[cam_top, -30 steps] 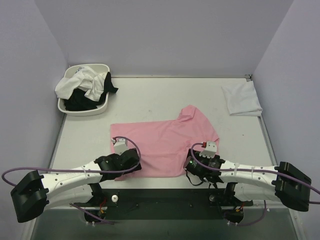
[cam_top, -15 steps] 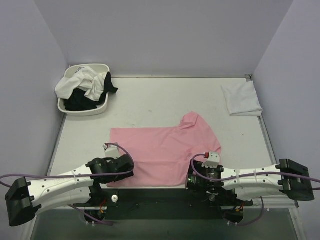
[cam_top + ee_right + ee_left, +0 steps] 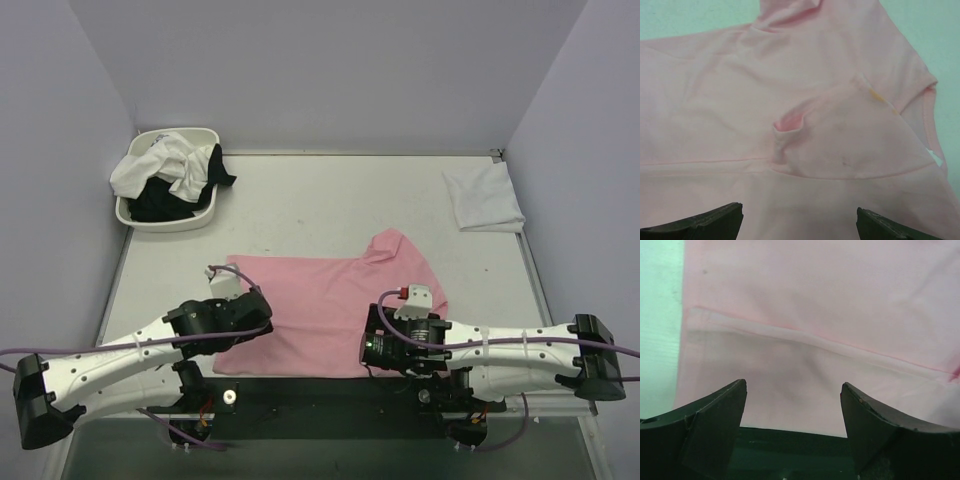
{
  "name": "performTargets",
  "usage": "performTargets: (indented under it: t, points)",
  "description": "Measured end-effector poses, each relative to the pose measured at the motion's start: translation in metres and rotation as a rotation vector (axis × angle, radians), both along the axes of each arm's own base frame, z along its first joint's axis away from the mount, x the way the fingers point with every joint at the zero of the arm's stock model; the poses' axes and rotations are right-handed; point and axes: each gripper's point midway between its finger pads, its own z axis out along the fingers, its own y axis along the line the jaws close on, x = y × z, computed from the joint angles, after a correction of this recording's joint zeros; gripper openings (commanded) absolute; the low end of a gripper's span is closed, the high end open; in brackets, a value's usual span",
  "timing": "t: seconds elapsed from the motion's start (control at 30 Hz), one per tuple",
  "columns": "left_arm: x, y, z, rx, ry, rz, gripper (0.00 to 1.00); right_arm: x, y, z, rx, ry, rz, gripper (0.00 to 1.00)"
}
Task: Fold and stack the t-shirts
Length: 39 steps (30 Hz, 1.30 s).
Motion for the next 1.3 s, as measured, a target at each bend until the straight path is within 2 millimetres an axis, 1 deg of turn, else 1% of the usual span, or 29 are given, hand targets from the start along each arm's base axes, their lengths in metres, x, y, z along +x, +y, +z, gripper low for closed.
performTargets:
  t: [0.03,0.1,0.13,0.2,0.27,0.33,0.4,0.47,0.5,0.57,0.6,0.63,0.67,0.73,0.83,0.93,1.03,1.1,1.2,1.3]
  points:
    - [0.005,-0.008,0.006,-0.006,-0.009,-0.008,0.86,0.003,0.006,0.005,-0.005,-0.011,0.01,1.0]
    - [0.013,-0.023,0.01,-0.012,-0.019,-0.024,0.86,0.011,0.016,0.013,-0.027,-0.031,0.035,1.0]
    - [0.016,-0.028,0.01,-0.012,-0.023,-0.03,0.87,0.016,0.02,0.016,-0.035,-0.037,0.047,1.0]
    - [0.021,-0.036,0.007,0.005,-0.027,-0.046,0.89,0.028,0.021,0.017,-0.041,-0.038,0.045,1.0]
    - [0.029,-0.04,0.007,0.024,-0.03,-0.052,0.91,0.048,0.018,0.018,-0.04,-0.03,0.03,0.99]
    - [0.045,-0.042,0.013,0.024,-0.045,-0.038,0.92,0.072,0.012,0.021,-0.011,-0.023,0.001,0.98]
    - [0.074,-0.04,0.024,-0.006,-0.075,0.008,0.91,0.099,0.001,0.025,0.017,-0.023,-0.039,0.97]
    - [0.104,-0.031,0.033,-0.023,-0.109,0.065,0.91,0.126,-0.011,0.028,0.04,-0.011,-0.07,0.97]
    - [0.118,-0.025,0.034,-0.032,-0.114,0.091,0.91,0.139,-0.017,0.03,0.043,-0.001,-0.083,0.96]
    - [0.144,-0.007,0.028,-0.013,-0.105,0.151,0.91,0.171,-0.022,0.038,0.065,0.009,-0.091,0.96]
    - [0.155,0.001,0.023,-0.005,-0.091,0.174,0.91,0.181,-0.022,0.04,0.07,0.016,-0.091,0.95]
    - [0.165,0.008,0.016,0.008,-0.072,0.194,0.91,0.199,-0.024,0.044,0.078,0.016,-0.093,0.95]
    - [0.173,0.016,0.009,0.022,-0.052,0.211,0.91,0.212,-0.024,0.045,0.088,0.014,-0.09,0.95]
    - [0.182,0.025,-0.005,0.026,-0.015,0.228,0.91,0.231,-0.027,0.044,0.099,0.028,-0.089,0.94]
    - [0.193,0.04,-0.024,0.013,0.038,0.253,0.9,0.259,-0.04,0.035,0.123,0.055,-0.112,0.91]
    - [0.204,0.055,-0.037,-0.009,0.071,0.286,0.9,0.274,-0.058,0.021,0.144,0.088,-0.147,0.89]
    - [0.213,0.067,-0.047,-0.042,0.091,0.319,0.89,0.279,-0.073,0.013,0.17,0.115,-0.177,0.89]
    - [0.218,0.073,-0.052,-0.061,0.098,0.338,0.88,0.281,-0.08,0.014,0.184,0.114,-0.189,0.89]
    - [0.225,0.077,-0.06,-0.07,0.117,0.352,0.88,0.283,-0.079,0.016,0.204,0.109,-0.18,0.88]
    - [0.231,0.073,-0.068,-0.081,0.132,0.349,0.87,0.283,-0.073,0.017,0.224,0.112,-0.159,0.87]
